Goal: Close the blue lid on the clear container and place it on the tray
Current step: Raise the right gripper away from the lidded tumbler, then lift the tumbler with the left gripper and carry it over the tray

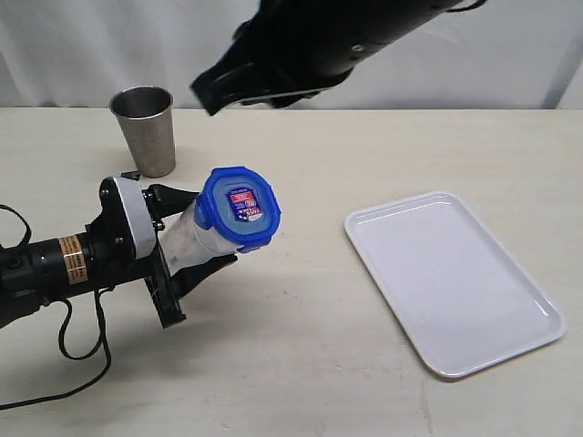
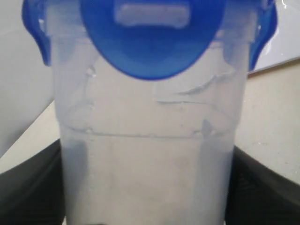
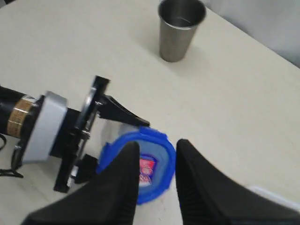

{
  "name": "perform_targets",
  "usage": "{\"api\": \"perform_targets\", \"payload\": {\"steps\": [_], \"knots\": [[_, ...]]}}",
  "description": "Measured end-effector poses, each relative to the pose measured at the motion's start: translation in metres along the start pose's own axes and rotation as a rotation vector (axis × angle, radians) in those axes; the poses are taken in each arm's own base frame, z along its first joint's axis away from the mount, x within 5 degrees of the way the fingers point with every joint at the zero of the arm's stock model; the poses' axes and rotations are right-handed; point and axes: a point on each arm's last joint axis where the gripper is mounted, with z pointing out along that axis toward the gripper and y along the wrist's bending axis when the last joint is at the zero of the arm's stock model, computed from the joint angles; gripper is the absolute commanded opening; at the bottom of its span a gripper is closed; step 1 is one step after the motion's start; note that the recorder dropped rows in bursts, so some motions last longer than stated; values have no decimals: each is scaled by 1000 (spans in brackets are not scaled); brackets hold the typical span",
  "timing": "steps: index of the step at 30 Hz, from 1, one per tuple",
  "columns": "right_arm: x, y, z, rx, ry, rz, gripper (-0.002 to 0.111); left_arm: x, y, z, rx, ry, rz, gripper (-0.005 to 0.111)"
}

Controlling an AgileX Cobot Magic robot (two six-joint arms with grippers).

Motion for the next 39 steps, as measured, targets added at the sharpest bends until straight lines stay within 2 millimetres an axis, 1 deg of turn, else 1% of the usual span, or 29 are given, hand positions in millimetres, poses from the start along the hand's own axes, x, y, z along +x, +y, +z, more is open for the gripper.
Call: {"api": "perform_targets", "payload": {"steps": [2,3,5,7,9,12,15,17,20,24,27,30,34,39], "knots": [[6,-15,-10,31,30,16,20,1,2,0,-24,8,-5,0],[9,-23,-16,49,37,34,12,1,3,0,-37,12,-11,0],[17,-38,-28,85,31,63,4,2,6,0,-70,22,-43,0],[28,-51,-41,125,7,80,4,3,9,0,-96,28,-92,0],[37,-58,-51,151,-39,91,4,3,9,-1,-105,29,-124,0],[47,-60,-68,171,-148,91,4,3,10,-1,-114,25,-231,0],[54,-56,-90,181,-244,86,4,-1,13,-1,-123,14,-287,0],[57,-53,-110,190,-304,82,4,-8,20,-1,-122,22,-300,0],[62,-49,-141,203,-387,76,4,-19,31,2,-126,88,-322,0],[74,-44,-172,221,-471,65,4,-37,39,11,-125,191,-304,0],[85,-41,-183,229,-504,60,4,-53,43,24,-116,271,-268,0],[93,-38,-193,232,-532,59,4,-67,48,40,-115,361,-221,0],[100,-36,-203,236,-566,57,4,-100,54,65,-125,419,-132,0],[104,-34,-214,241,-601,55,4,-147,57,92,-116,428,72,0]]}}
